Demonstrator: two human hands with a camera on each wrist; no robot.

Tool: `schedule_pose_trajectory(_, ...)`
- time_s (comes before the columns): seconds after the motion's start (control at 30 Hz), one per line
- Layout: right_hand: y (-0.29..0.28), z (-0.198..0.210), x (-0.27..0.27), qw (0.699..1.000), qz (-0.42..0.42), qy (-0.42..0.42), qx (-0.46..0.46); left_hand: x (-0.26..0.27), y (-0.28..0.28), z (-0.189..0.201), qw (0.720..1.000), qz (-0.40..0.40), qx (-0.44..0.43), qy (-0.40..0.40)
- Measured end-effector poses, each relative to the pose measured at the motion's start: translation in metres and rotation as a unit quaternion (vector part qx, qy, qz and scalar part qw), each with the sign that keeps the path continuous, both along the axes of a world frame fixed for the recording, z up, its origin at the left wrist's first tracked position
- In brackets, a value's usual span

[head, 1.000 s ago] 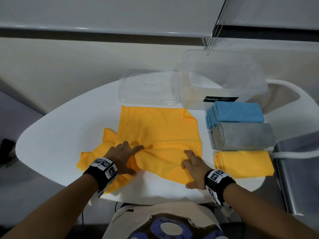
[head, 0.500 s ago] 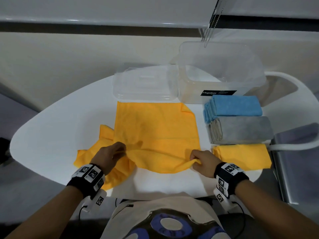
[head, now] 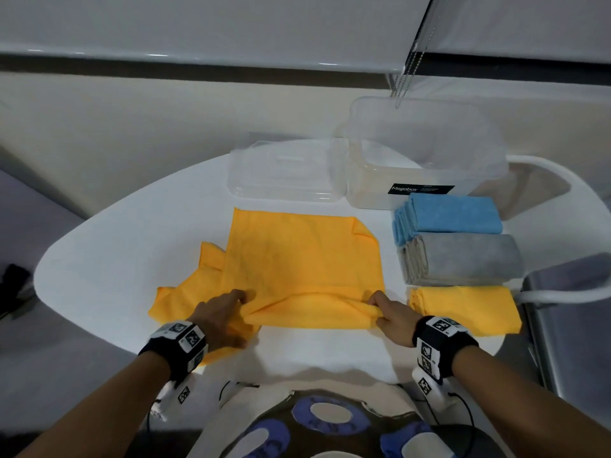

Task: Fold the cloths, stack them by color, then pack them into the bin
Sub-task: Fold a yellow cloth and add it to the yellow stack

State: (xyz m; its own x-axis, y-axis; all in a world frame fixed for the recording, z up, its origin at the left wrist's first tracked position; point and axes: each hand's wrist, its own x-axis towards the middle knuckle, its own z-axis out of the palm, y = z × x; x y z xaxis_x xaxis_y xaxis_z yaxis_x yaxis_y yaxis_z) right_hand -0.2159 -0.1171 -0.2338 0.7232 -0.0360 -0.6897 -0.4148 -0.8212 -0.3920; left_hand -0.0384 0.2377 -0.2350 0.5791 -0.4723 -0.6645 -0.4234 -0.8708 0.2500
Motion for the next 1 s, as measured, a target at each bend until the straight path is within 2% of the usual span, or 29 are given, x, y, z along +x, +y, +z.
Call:
schedule_pose_trajectory(0.07, -0.003, 0.002, -0.001, 1.000, 0.010, 0.011, -0.004, -0.002, 0.003, 0.000, 0.999, -0.006, -0.045, -0.015)
schedule_pose_trajectory(0.13, -0.004, 0.002, -0.002, 1.000, 0.017, 0.017, -0.003, 0.000, 0.009, 0.000, 0.993, 0.036, -0.109, 0.013)
schedule_pose_trajectory(0.2, -0.005, 0.002, -0.002, 1.000, 0.024, 0.015, 0.005, 0.002, 0.016, -0.002, 0.984, 0.079, -0.159, 0.004)
schedule_pose_trajectory(0.27, -0.004, 0.000, -0.003, 0.999, 0.022, -0.009, 0.023, 0.004, 0.020, 0.000, 0.964, 0.140, -0.224, -0.044)
schedule_pose_trajectory(0.33, -0.005, -0.006, -0.006, 0.997, -0.022, -0.051, 0.044, 0.005, 0.017, 0.002, 0.936, 0.189, -0.289, -0.066)
schedule_pose_trajectory(0.43, -0.004, -0.010, -0.008, 0.991, -0.087, -0.091, 0.044, 0.007, 0.007, 0.007, 0.938, 0.225, -0.261, -0.037)
schedule_pose_trajectory(0.53, -0.007, -0.011, -0.005, 0.988, -0.129, -0.079, 0.022, 0.013, 0.000, 0.004, 0.943, 0.258, -0.209, -0.033)
schedule_pose_trajectory(0.6, -0.010, -0.009, -0.003, 0.991, -0.124, -0.050, 0.002, 0.014, 0.000, -0.001, 0.955, 0.255, -0.148, -0.019)
schedule_pose_trajectory(0.7, -0.011, -0.008, -0.003, 0.997, -0.064, -0.014, -0.032, 0.011, 0.004, -0.005, 0.970, 0.230, -0.076, 0.006)
schedule_pose_trajectory(0.77, -0.010, -0.009, -0.001, 0.997, -0.063, -0.020, -0.042, 0.009, 0.007, -0.003, 0.970, 0.230, -0.083, 0.002)
schedule_pose_trajectory(1.0, -0.009, -0.015, 0.012, 0.982, -0.151, -0.096, -0.063, 0.007, 0.016, -0.002, 0.959, 0.253, -0.121, -0.050)
